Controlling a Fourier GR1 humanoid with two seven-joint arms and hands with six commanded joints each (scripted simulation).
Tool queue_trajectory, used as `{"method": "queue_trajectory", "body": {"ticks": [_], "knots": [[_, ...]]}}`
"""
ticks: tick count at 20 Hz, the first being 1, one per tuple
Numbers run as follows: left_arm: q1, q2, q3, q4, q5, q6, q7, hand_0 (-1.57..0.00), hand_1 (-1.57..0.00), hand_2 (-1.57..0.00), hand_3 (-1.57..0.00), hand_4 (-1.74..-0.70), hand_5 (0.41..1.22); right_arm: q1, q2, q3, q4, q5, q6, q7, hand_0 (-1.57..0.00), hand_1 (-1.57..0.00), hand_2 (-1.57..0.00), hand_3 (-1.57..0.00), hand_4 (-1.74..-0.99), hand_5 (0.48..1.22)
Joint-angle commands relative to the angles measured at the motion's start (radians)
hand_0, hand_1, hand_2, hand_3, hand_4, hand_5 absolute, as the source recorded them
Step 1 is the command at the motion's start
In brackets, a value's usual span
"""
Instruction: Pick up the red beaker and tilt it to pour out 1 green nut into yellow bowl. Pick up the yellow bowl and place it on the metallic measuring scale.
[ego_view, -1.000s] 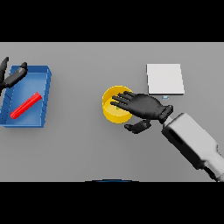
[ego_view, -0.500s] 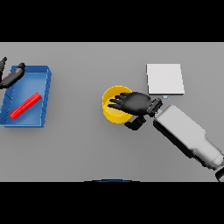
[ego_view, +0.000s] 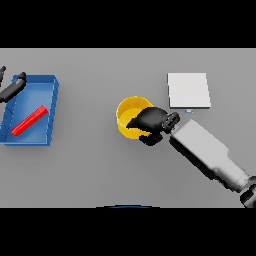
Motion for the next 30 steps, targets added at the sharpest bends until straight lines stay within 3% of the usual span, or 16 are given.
{"method": "queue_trajectory", "body": {"ticks": [1, 3, 5, 7, 10, 16, 22, 24, 30], "knots": [[-0.002, -0.003, 0.000, -0.003, 0.000, 0.003, 0.001, 0.00, 0.00, 0.00, 0.00, -0.72, 0.692, 0.001, -0.008, 0.009, -0.003, 0.007, -0.001, -0.011, -0.75, -0.69, -0.48, -0.35, -1.454, 0.999], [-0.005, 0.002, -0.002, -0.007, -0.004, 0.004, 0.006, 0.00, 0.00, 0.00, 0.00, -0.72, 0.693, 0.008, -0.007, 0.009, 0.005, -0.001, -0.012, -0.027, -1.05, -1.01, -0.87, -0.57, -1.552, 1.079], [-0.006, 0.006, 0.006, -0.017, 0.005, 0.006, 0.006, 0.00, 0.00, 0.00, 0.00, -0.72, 0.696, 0.009, -0.010, 0.007, -0.004, -0.009, -0.011, -0.036, -1.23, -1.21, -1.12, -0.83, -1.614, 1.130], [-0.009, 0.000, -0.001, -0.008, -0.001, 0.006, 0.008, 0.00, 0.00, 0.00, 0.00, -0.73, 0.698, 0.000, -0.009, 0.011, 0.004, -0.007, -0.022, -0.042, -1.36, -1.34, -1.19, -1.04, -1.660, 1.163], [-0.012, 0.014, 0.000, -0.013, 0.000, -0.007, 0.015, 0.00, 0.00, 0.00, 0.00, -0.72, 0.697, -0.002, -0.013, 0.010, 0.010, -0.002, -0.052, -0.064, -1.46, -1.45, -1.26, -1.22, -1.699, 1.191], [-0.008, 0.002, -0.002, -0.011, 0.001, 0.002, 0.017, 0.00, 0.00, 0.00, 0.00, -0.72, 0.696, 0.001, -0.037, -0.040, -0.037, -0.039, -0.018, -0.025, -1.54, -1.54, -1.33, -1.34, -1.730, 1.213], [-0.012, 0.004, -0.004, -0.003, -0.005, -0.006, 0.012, 0.00, 0.00, 0.00, 0.00, -0.72, 0.688, 0.002, -0.101, -0.121, -0.170, -0.090, 0.050, 0.025, -1.56, -1.56, -1.43, -1.21, -1.738, 1.219], [-0.011, 0.004, -0.010, -0.016, -0.007, -0.004, 0.017, 0.00, 0.00, 0.00, 0.00, -0.71, 0.686, -0.005, -0.114, -0.144, -0.171, -0.078, 0.030, 0.060, -1.57, -1.57, -1.46, -1.18, -1.739, 1.220], [-0.006, 0.020, -0.001, -0.024, -0.001, -0.003, 0.024, 0.00, 0.00, 0.00, 0.00, -0.72, 0.698, 0.022, -0.149, -0.178, -0.225, -0.072, 0.023, 0.095, -1.56, -1.57, -1.51, -1.15, -1.741, 1.220]]}}
